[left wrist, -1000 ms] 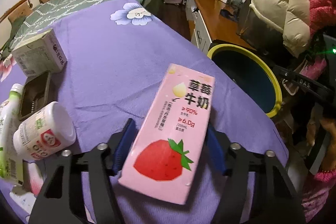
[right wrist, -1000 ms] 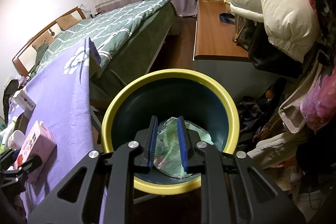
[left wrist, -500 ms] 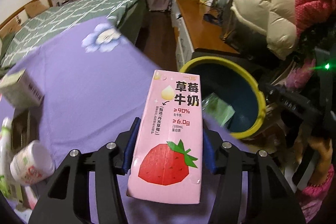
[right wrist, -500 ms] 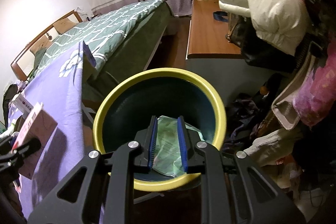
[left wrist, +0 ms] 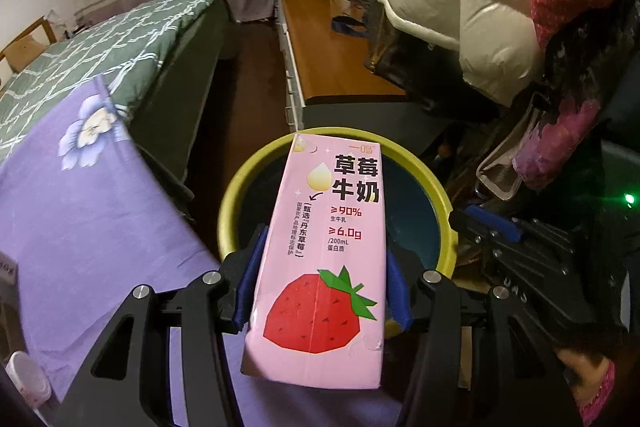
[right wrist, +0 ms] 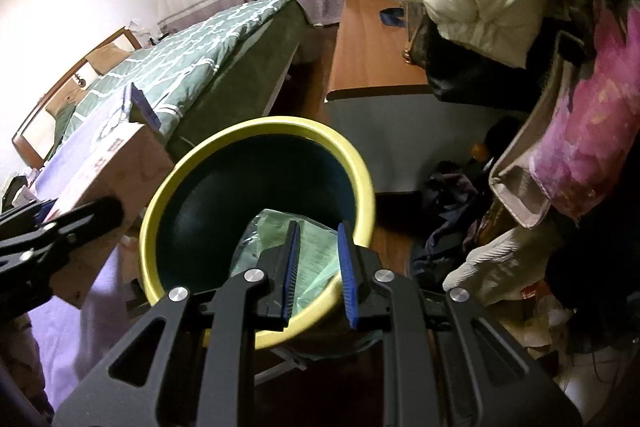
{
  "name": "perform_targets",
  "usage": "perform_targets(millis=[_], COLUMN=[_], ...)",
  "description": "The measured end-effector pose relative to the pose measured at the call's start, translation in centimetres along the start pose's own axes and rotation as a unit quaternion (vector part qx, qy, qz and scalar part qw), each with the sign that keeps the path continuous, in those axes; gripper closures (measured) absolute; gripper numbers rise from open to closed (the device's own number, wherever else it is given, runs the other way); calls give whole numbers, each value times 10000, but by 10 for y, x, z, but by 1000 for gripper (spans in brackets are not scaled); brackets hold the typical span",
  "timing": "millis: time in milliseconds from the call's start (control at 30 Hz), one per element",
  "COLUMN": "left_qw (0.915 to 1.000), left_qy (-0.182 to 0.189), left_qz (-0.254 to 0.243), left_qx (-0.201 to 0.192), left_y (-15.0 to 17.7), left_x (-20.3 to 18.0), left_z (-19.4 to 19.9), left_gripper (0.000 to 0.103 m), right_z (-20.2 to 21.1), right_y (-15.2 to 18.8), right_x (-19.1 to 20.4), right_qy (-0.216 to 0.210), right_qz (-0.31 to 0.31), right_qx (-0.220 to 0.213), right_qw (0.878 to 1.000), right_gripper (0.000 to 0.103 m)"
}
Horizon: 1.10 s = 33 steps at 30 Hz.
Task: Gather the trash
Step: 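Carry the pink carton with the left tool into the bin and release, then reach the right tool to the blue snack wrapper and grasp it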
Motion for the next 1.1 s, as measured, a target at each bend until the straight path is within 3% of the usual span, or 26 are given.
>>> perform_targets(millis=[200,267,367,533,733,900,1100], left_qw=[10000,9999,9997,9987,9928,9804,9548], left_qy=[-71,-145,-220,-332,-676,-1159,-1830], left_qz=[-14,20,69,247,707,1249,1906], left_qx=[67,23,-85,-310,-691,-986,-1361], left_y=[-8,-11,-12,-3,25,58,105], left_x=[-10,-8,-3,17,73,135,211], left_z=[-22,-24,-19,15,75,127,192], left_gripper=[50,31,29,25,24,23,22], right_z=[0,-2,-2,0,0,0,6], right_y=[3,4,6,6,9,14,23], right_x=[-14,-17,-16,-5,26,64,126], right_qy=[87,77,61,-38,-258,-504,-858], right_qz=[-107,-137,-117,8,335,683,1276], right_qx=[31,56,70,66,113,176,228], right_qw=[9999,9999,9999,10000,9990,9962,9879], right_gripper=[84,81,78,78,78,78,78])
Point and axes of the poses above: each gripper's, at about its wrist camera, not at the fingertips, and z roughly against the way its jaws point, x to its left, y to its underside, the point moved 4 cm from there along -z, roughly the way its jaws point, and after that the axes turned 6 degrees about z, right-handed, at the moved point
